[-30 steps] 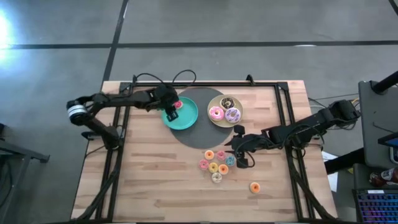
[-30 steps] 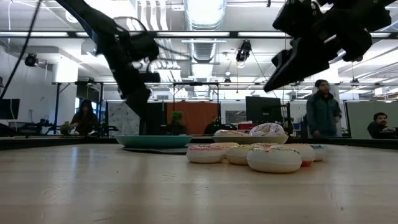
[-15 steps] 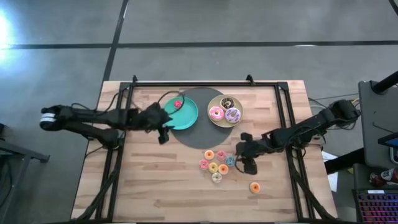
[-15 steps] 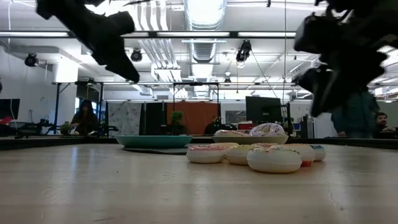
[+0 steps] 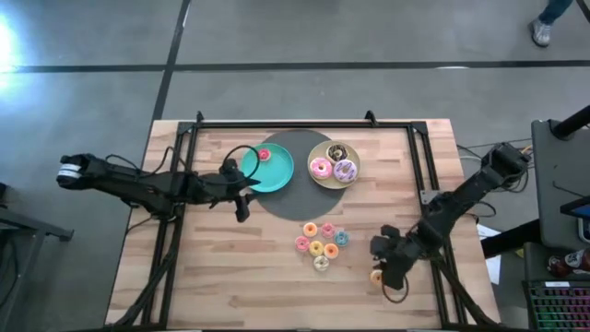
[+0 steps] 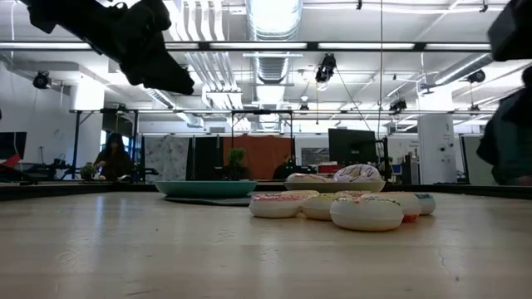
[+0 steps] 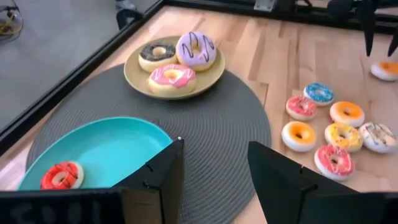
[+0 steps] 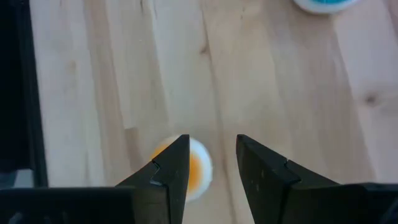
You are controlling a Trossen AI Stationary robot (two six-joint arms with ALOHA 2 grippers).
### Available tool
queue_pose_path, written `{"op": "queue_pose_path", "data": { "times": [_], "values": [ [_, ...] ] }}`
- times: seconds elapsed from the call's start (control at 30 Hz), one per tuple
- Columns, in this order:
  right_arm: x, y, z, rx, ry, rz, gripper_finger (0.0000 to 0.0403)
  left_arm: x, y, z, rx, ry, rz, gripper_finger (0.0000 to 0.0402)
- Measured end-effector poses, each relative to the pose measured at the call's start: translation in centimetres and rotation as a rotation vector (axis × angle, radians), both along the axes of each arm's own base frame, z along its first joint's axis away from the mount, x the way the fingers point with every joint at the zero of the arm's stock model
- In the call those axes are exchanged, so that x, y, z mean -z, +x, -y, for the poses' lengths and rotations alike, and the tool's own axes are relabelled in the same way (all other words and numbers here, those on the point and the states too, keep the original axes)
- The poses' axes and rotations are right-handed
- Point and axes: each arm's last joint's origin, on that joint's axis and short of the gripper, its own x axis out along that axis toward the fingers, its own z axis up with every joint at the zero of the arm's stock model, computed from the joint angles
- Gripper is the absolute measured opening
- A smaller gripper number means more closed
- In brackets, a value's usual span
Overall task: Pick & Place donuts
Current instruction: Put the small bottom orange donut on the green plate
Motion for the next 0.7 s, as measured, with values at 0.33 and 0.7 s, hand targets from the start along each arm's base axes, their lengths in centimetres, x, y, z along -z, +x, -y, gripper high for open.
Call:
{"op": "queue_pose_path", "data": {
  "times": [0.33, 0.7],
  "values": [
    [1.4, -1.1, -1.7, 0.049, 0.013, -0.085, 0.0123, -0.4, 0.2, 0.0, 0.000, -0.006, 0.050, 0.0152],
    [2.6, -0.9, -2.2, 0.046, 0.040, -0.157, 0.0165, -0.5, 0.3, 0.0, -0.003, -0.018, 0.067, 0.0152]
  ]
}}
